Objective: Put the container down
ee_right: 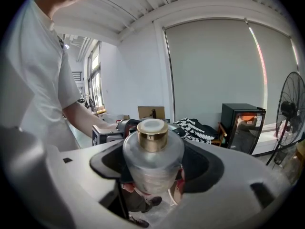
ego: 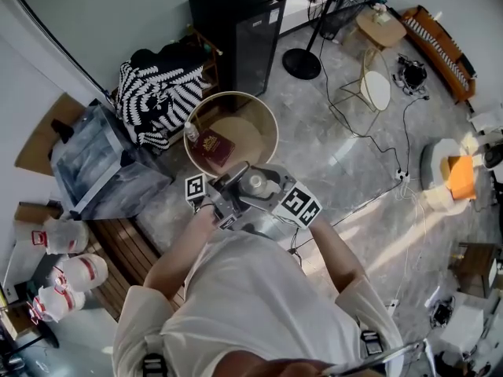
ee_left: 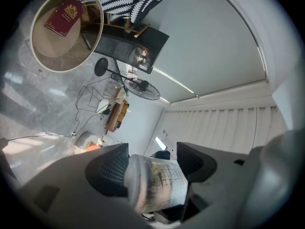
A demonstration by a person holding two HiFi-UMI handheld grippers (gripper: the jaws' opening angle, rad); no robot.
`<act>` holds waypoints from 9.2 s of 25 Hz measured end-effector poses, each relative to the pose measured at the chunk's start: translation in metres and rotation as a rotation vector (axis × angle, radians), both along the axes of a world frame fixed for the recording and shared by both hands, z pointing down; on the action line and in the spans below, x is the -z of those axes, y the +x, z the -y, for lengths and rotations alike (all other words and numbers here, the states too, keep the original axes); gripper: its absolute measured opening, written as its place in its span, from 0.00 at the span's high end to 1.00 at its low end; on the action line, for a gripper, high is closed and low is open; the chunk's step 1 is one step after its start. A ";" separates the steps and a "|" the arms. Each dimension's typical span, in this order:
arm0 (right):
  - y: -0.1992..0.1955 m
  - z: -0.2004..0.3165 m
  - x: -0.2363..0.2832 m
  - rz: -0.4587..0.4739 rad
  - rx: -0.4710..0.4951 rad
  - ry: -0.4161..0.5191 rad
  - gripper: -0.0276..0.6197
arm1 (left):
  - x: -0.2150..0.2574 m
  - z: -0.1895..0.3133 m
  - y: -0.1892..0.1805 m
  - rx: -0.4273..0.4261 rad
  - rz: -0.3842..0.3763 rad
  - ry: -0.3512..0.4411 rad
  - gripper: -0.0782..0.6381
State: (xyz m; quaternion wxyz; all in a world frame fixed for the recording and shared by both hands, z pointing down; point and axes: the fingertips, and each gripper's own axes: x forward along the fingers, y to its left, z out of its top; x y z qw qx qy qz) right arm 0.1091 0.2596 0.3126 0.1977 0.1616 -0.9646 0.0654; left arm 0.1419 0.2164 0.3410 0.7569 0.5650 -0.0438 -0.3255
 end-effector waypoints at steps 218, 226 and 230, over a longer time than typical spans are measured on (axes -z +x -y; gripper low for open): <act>-0.028 0.411 -0.299 -0.224 0.156 -0.036 0.90 | -0.238 0.334 -0.146 0.394 1.162 0.222 0.86; -0.022 0.369 -0.224 -0.183 0.011 -0.043 0.91 | -0.164 0.294 -0.151 0.381 1.257 0.375 0.86; -0.016 0.344 -0.191 -0.169 -0.052 -0.026 0.93 | -0.143 0.261 -0.151 0.363 1.282 0.410 0.86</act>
